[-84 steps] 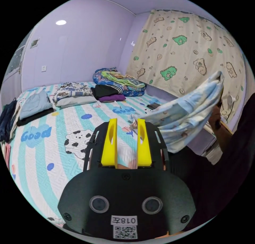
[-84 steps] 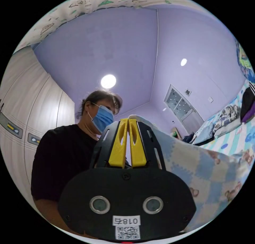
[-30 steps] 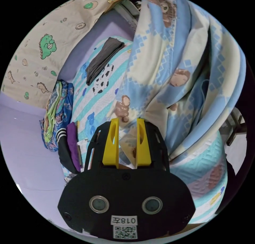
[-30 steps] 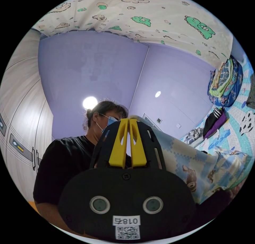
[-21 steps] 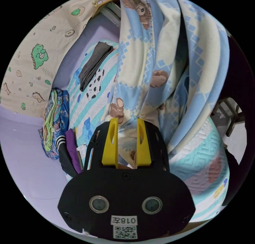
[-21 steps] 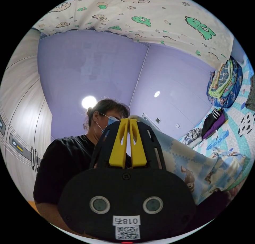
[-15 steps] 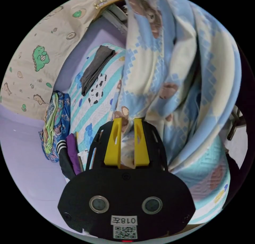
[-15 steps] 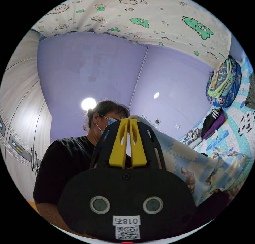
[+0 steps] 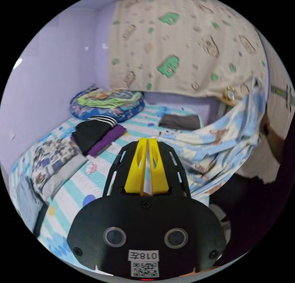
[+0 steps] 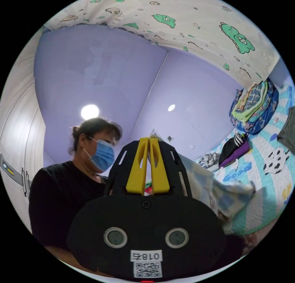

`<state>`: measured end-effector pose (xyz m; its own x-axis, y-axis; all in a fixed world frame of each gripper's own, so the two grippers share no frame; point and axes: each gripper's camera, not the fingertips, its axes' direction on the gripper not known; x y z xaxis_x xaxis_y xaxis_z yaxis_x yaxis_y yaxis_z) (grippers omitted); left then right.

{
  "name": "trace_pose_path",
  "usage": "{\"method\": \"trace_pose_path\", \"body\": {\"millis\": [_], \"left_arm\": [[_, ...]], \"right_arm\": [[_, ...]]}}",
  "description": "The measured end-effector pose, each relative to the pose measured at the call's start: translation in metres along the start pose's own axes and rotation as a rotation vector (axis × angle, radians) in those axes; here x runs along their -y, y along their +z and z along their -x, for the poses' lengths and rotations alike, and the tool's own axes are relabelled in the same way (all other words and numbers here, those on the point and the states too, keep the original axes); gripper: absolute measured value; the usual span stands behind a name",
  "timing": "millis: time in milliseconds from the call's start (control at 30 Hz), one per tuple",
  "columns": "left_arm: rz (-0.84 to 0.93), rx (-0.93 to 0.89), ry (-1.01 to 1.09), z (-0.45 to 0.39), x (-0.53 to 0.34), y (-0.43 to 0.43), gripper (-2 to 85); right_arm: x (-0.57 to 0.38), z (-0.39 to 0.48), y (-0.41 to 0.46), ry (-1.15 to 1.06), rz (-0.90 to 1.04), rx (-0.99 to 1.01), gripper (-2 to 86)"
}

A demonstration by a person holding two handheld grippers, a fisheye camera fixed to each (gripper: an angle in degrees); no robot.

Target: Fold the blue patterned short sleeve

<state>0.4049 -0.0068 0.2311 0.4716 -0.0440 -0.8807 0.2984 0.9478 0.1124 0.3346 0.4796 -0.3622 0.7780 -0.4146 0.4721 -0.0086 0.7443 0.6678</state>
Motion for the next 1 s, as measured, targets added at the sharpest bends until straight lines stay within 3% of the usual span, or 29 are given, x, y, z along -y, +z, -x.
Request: {"method": "trace_pose_path", "body": {"millis": [167,467,733,1000], "left_arm": [[-0.211,0.204,-0.182,0.028,-0.009,-0.211,-1.0],[-0.378,0.633,-0.029,-0.081,-0.011,-0.511,-1.0],[-0.375,0.882,0.015,-0.175,-0.037,-0.657,-1.0],[-0.423,0.923,0.010,-0.240,-0.095,-0.748,-1.0]], "right_arm": [[0.043,0.024,0.065,-0.095,0.063,-0.148,-0.4],[0.093,0.152,0.164,-0.386,0.019,-0.292,-0.4],[0.095,0.279,0.223,-0.554,0.005,-0.328,-0.3],[0.075,0.376,0.226,-0.668,0.018,-0.347,-0.4]]}}
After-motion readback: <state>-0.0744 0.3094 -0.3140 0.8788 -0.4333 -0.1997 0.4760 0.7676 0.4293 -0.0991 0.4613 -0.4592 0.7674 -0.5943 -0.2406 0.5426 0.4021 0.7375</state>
